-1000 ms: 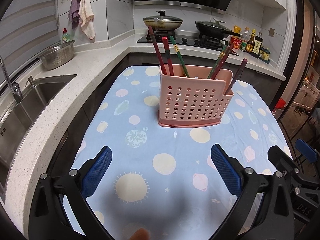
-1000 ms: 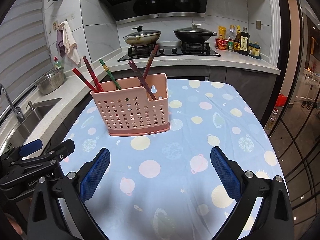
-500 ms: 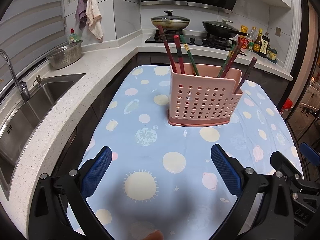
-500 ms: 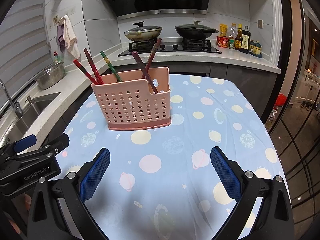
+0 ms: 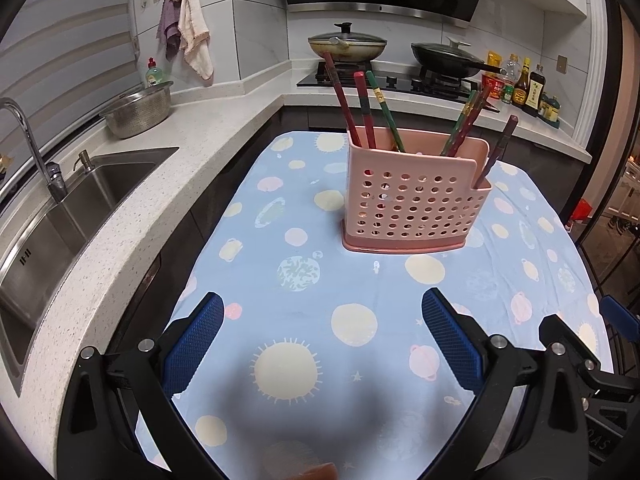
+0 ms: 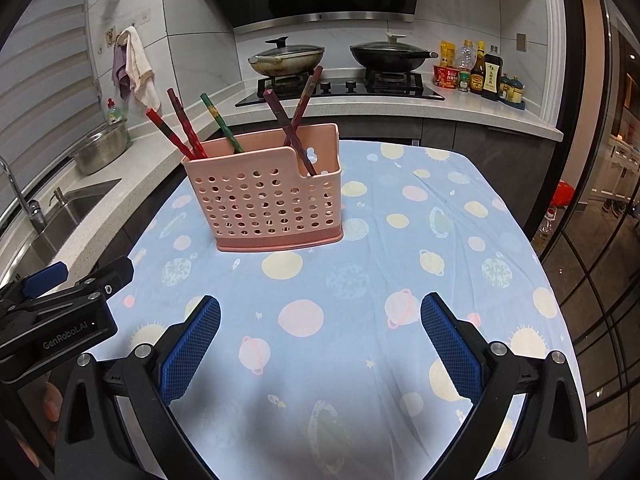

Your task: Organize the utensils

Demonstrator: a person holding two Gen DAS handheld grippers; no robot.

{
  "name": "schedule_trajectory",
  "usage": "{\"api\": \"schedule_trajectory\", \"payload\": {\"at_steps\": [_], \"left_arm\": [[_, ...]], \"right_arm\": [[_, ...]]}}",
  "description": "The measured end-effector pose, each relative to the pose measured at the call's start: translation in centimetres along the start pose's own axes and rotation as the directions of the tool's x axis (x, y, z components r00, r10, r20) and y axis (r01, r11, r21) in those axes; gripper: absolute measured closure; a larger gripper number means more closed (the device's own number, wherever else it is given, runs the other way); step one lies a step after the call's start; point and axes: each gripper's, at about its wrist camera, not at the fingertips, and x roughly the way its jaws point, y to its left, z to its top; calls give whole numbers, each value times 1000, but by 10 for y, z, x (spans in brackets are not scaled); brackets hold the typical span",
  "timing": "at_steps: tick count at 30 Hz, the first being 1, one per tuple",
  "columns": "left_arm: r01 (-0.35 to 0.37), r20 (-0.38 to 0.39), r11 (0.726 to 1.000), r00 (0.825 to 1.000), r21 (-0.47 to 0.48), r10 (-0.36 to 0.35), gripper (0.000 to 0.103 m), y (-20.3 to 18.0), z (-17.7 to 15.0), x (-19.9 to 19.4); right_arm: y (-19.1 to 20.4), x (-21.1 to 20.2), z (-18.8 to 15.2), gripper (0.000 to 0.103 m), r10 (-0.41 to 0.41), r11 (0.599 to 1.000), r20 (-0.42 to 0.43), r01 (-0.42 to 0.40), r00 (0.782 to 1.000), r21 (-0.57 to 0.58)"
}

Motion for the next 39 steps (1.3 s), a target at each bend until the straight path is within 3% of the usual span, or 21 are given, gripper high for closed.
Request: {"api": "schedule_trajectory", "payload": {"at_steps": [39], "left_arm": [[-36, -11, 999, 999, 9, 36, 8, 0, -3, 1]], "right_arm": [[6, 4, -5, 6, 15, 1000, -22, -15, 1000, -14]]}}
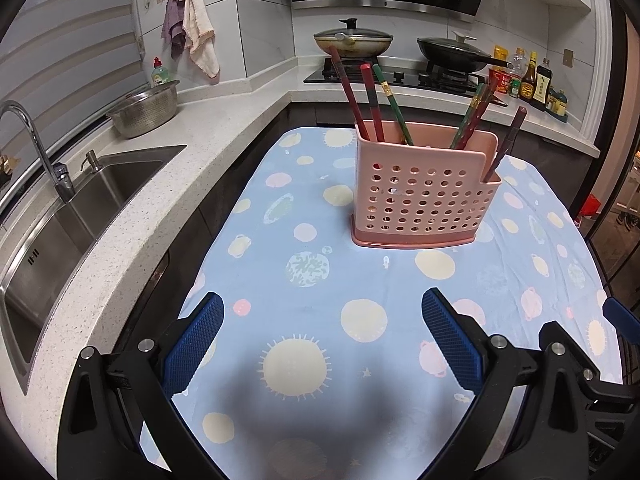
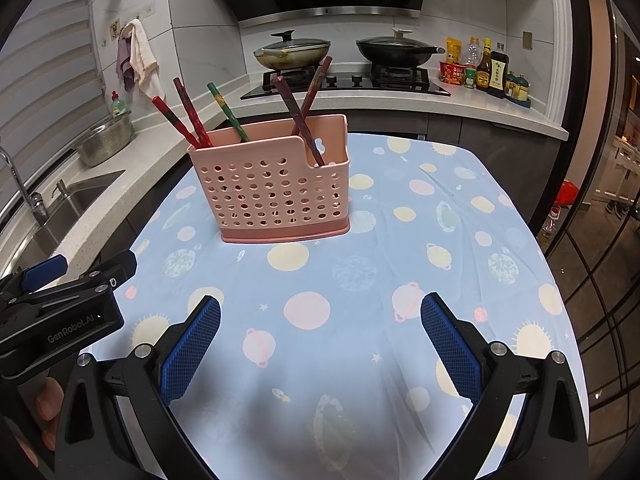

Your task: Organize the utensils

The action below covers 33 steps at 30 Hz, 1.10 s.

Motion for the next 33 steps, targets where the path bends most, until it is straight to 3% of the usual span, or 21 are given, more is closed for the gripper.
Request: {"api": "schedule_trajectory", "payload": {"at_steps": [33], "left_arm": [[-7, -16, 1000, 1000, -18, 6, 8, 4, -3, 4]], "right_arm": [[1, 1, -1, 6, 2, 1000, -5, -2, 1000, 2]]}}
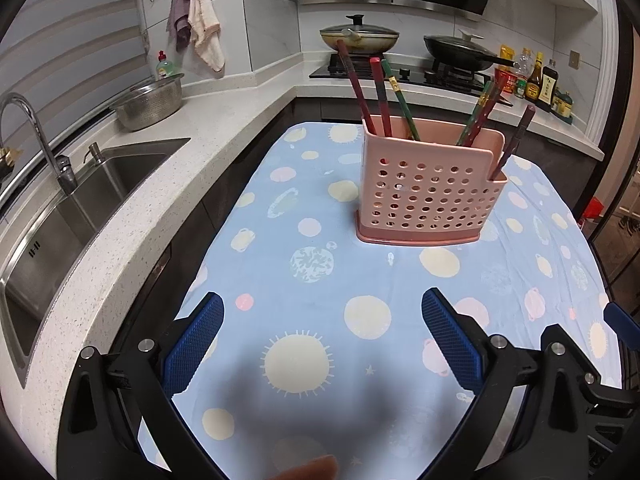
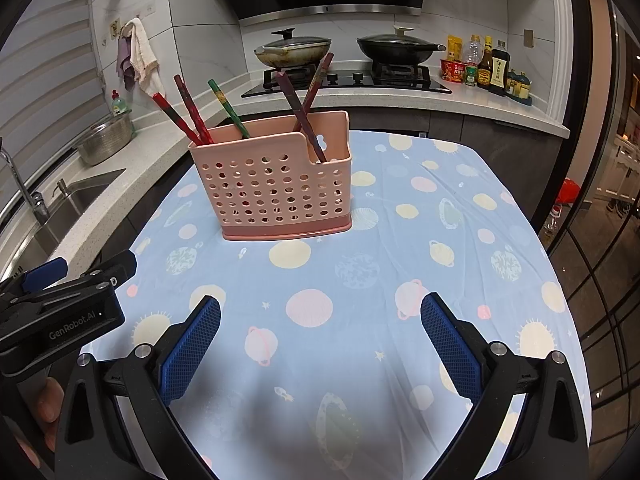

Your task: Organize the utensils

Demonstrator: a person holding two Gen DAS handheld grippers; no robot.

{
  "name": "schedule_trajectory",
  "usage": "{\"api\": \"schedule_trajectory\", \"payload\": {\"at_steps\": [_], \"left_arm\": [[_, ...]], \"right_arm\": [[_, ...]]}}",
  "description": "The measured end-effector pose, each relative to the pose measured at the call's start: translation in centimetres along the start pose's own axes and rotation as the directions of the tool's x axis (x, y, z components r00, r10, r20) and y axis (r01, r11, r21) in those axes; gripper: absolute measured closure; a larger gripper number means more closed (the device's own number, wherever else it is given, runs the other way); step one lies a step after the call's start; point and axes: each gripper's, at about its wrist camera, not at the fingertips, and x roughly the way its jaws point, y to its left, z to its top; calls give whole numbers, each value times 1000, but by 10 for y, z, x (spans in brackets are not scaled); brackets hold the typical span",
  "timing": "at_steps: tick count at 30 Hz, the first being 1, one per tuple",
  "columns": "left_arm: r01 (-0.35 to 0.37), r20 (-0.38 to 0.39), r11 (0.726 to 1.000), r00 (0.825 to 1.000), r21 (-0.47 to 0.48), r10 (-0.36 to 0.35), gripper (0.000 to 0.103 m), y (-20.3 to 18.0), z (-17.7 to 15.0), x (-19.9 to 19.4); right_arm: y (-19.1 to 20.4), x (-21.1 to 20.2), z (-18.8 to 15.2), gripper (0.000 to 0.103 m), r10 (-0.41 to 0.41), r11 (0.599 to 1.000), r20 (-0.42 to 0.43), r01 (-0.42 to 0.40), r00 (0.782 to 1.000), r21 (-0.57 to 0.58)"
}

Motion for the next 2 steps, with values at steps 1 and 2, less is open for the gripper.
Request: {"api": "schedule_trajectory", "payload": {"at_steps": [1, 2], "left_arm": [[1, -1, 1000, 1000, 1, -1, 8, 0, 0, 0], [3, -2, 1000, 1000, 1, -3, 8, 0, 0, 1]], "right_arm": [[0, 0, 0, 7, 0, 1000, -1, 0, 1000, 0], [0, 0, 0, 7, 0, 1000, 0, 0, 1000, 0]]}}
